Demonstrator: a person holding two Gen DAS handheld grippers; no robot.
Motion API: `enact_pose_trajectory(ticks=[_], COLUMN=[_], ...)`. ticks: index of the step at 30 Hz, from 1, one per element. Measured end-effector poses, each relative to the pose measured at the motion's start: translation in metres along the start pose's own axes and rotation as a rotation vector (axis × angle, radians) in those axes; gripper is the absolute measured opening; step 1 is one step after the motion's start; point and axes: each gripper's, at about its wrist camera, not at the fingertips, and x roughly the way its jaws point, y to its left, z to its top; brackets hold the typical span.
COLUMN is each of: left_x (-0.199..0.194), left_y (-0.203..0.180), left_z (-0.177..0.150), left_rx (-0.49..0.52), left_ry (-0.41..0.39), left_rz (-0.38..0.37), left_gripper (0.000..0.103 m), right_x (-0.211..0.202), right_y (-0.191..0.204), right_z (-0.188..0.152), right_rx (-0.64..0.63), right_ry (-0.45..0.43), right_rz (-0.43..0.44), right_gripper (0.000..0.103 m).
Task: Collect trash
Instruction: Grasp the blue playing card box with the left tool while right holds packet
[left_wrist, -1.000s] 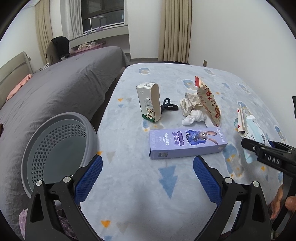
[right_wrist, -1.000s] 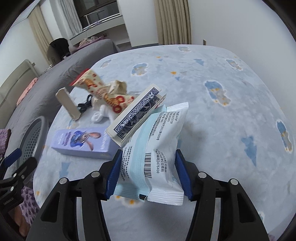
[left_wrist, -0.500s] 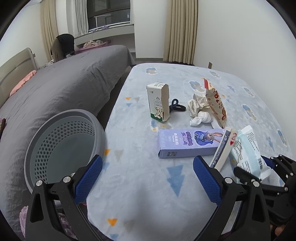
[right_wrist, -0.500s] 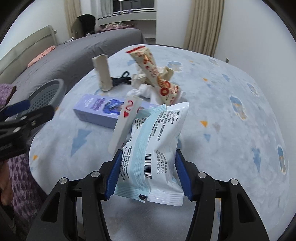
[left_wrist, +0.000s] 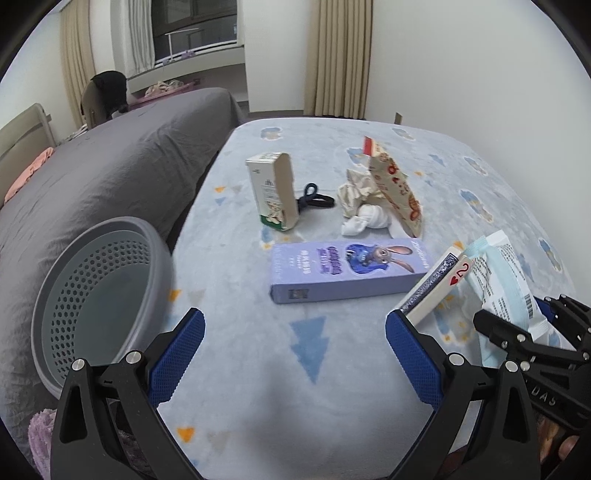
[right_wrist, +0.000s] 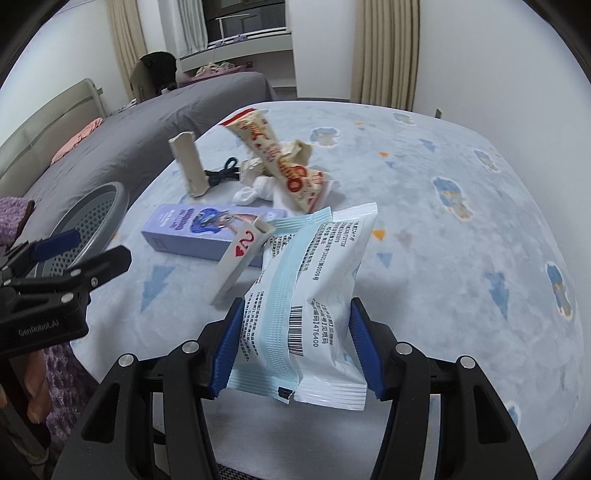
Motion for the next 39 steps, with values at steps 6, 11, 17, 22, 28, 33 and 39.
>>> enact_pose_trajectory(ticks=[6, 11, 17, 22, 28, 33, 39], left_x=[0.010, 0.022, 0.034, 0.046, 0.058, 0.063, 0.077], left_y=[-0.024, -0.041, -0.070, -0.094, -0.112, -0.123, -0.132], left_z=[0.001, 0.002, 0.003, 0.002, 0.000, 0.005, 0.006], left_rx=[0.034, 0.055, 0.071, 0.034, -0.042, -0.096, -0.152], left_ry=[0.010, 0.034, 0.073, 0.123, 0.154, 0.151, 0.190], left_rz=[-0.035, -0.057, -0.077, -0.077, -0.039, -0.027, 0.022], left_gripper=[0.096, 0.096, 0.096, 0.096, 0.096, 0.096, 0.096], right_x=[-0.004, -0.007, -0.014, -0.020, -0.028, -0.029, -0.028], right_y=[-0.036, -0.062, -0.087, -0.106, -0.131, -0.145, -0.158], right_z=[-0.003, -0.008, -0.008, -0.010, -0.014, -0.018, -0.020], right_rx=[0.081, 0.143, 0.197, 0.229, 0.273, 0.302, 0.329], right_ry=[-0.018, -0.033, -0.064, -0.085, -0.108, -0.118, -0.126], right_rz=[-0.008, -0.009, -0.018, -0.040, -0.046, -0.025, 0.005], right_gripper=[0.055, 0.055, 0.055, 0.055, 0.055, 0.055, 0.055])
